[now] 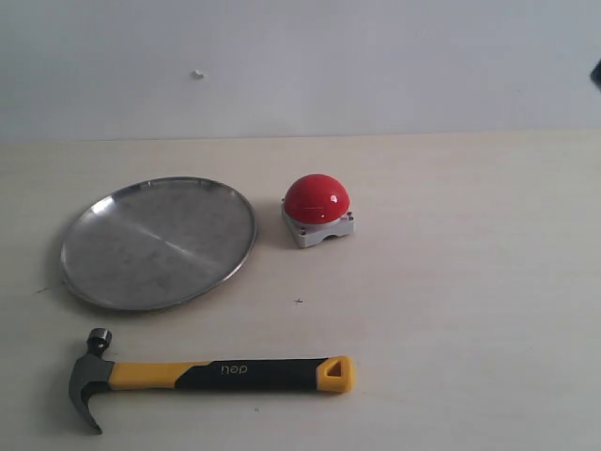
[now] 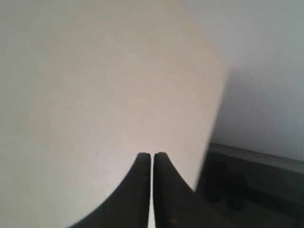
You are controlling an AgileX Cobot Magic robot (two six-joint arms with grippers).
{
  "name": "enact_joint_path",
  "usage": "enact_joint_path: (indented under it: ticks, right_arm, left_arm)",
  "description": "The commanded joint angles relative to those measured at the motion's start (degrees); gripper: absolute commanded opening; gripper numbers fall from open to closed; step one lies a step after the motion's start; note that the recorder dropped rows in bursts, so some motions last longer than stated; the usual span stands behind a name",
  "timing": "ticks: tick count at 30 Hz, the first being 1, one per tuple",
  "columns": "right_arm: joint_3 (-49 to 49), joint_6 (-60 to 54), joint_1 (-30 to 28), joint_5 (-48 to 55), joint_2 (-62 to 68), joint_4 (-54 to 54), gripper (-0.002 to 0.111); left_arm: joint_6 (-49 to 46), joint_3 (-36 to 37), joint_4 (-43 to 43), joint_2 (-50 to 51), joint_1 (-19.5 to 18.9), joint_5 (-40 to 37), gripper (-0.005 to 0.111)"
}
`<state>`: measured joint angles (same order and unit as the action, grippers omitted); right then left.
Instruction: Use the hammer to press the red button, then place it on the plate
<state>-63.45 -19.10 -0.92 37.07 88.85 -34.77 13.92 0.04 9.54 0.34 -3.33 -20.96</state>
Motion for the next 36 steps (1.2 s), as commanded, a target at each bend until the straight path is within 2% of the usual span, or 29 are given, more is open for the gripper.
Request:
enact_joint_path:
  ticks: [1,3,8,14,18,24,30,36]
  right_arm:
    - [-6.3,-29.1,7.7,16.7,1.0,29.5,0.003]
    - [-9.0,-28.8,12.2,22.7,2.3,32.3,0.003]
    - [-13.7,-20.1,24.4,30.9,7.1,30.0,0.003]
    - [-16.3,-20.1,36.5,27.4,13.7,34.1,0.004]
    - [-20.3,-22.0,42.7,25.8,18.3,41.3,0.016]
    - [-27.0,-24.3,50.3,26.0,25.2,43.9,0.029]
    - [-36.5,-22.3,53.8,26.6,33.6,43.5,0.054]
    - [-45.9,-22.3,55.6,31.3,42.7,42.0,0.055]
  left_arm:
    - [-0.2,0.0,0.2,-0.3,-0.2,0.3,0.000]
    - [-0.2,0.0,0.2,-0.3,-0.2,0.3,0.000]
    - [-0.2,0.0,0.2,-0.3,-0.2,0.3,0.000]
    - [-0.2,0.0,0.2,-0.3,-0.2,0.3,0.000]
    - [-0.2,0.0,0.2,-0.3,-0.2,0.3,0.000]
    - [-0.2,0.0,0.2,-0.3,-0.2,0.3,0.000]
    - [-0.2,0.0,0.2,-0.3,-0.2,0.3,0.000]
    - [-0.2,0.0,0.2,-0.3,-0.2,0.3,0.000]
